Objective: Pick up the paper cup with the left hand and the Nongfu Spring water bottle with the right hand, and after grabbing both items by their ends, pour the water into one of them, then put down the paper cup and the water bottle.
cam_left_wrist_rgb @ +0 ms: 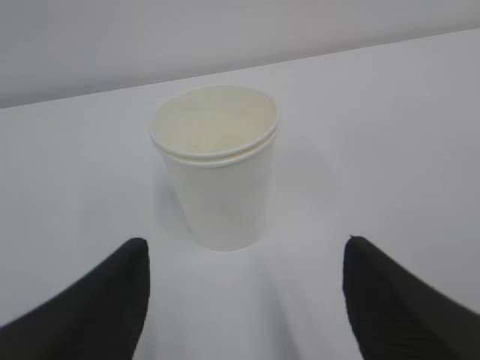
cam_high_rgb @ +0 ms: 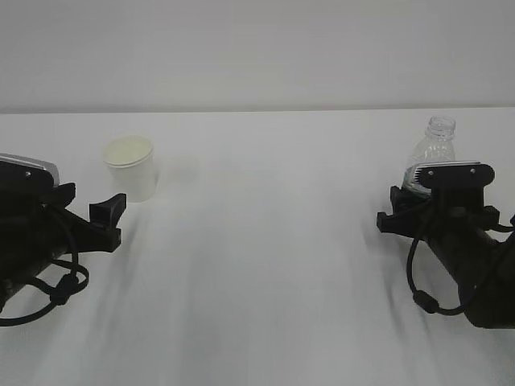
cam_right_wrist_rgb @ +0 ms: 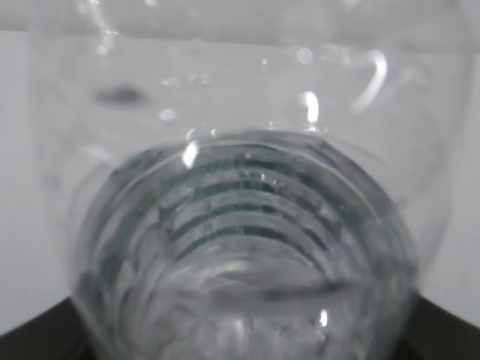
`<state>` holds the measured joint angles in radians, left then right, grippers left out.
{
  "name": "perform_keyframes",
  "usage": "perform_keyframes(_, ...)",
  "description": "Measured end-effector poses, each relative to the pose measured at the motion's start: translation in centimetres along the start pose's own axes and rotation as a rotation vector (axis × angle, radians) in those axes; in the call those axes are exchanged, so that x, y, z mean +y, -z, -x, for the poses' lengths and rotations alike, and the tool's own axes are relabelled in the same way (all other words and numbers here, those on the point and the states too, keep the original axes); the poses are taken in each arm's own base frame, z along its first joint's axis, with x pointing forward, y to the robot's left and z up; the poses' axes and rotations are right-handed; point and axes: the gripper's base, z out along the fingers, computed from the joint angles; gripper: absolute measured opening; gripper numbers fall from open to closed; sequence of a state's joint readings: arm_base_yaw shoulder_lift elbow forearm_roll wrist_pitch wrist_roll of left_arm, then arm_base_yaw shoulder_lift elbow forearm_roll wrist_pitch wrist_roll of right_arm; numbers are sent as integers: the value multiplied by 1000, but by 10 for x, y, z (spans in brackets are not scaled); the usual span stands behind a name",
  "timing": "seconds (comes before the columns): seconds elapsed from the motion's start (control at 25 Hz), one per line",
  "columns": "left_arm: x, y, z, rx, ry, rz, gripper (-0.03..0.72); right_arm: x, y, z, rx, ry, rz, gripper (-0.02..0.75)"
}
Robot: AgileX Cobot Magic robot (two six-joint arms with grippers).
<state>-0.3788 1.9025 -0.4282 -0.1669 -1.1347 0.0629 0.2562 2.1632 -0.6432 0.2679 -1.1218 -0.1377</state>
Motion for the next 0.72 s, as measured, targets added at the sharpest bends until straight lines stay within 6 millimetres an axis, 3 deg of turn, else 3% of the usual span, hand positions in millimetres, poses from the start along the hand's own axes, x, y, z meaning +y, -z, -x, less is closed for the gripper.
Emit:
perform_keyframes(0.24, 0, 0, 0, 0, -1, 1, 559, 1, 0, 1, -3, 7, 15, 470)
perform_keyframes(0.52, 1, 0, 0, 1, 3, 9, 557, 0, 13, 14, 4, 16, 39, 469)
perform_keyframes(0.72, 4, -3, -15, 48, 1, 29, 557, -1, 24, 22, -13, 29, 65, 467)
